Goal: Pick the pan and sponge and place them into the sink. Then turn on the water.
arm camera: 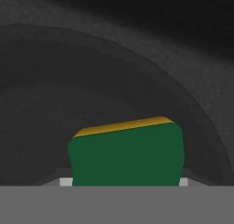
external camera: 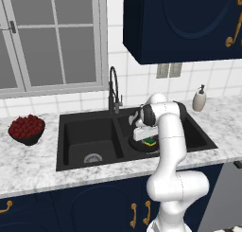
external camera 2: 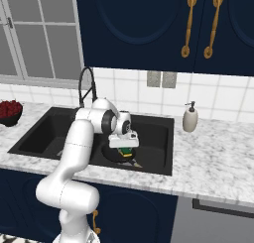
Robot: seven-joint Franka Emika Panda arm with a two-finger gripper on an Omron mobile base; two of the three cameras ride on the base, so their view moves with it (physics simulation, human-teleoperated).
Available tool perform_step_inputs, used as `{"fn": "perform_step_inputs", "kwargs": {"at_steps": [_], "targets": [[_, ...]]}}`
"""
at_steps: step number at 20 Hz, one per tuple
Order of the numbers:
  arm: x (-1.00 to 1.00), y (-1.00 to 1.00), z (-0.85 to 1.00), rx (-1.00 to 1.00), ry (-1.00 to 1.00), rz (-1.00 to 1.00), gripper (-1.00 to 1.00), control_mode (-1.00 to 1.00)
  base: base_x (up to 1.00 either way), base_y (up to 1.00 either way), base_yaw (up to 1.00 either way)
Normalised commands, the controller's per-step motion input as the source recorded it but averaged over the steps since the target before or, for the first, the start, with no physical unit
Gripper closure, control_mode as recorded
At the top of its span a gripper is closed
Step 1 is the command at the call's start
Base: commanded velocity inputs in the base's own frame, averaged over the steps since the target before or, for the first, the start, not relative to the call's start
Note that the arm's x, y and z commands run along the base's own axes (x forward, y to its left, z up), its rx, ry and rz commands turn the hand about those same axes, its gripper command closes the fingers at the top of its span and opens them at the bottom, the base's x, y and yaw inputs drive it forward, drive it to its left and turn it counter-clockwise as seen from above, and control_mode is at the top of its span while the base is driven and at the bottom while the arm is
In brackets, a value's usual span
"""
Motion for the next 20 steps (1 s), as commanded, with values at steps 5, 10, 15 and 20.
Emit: {"fn": "perform_step_inputs", "kwargs": {"at_steps": [5,10,15,20], "targets": [[0.0,0.11,0.0,0.0,0.0,0.0,-1.0,-1.0,0.0,0.0,0.0],[0.0,0.0,0.0,0.0,0.0,0.0,-1.0,-1.0,0.0,0.0,0.0],[0.0,0.0,0.0,0.0,0.0,-0.01,-1.0,-1.0,0.0,0.0,0.0],[0.0,0.0,0.3,0.03,0.0,-0.06,-1.0,-1.0,0.0,0.0,0.0]]}}
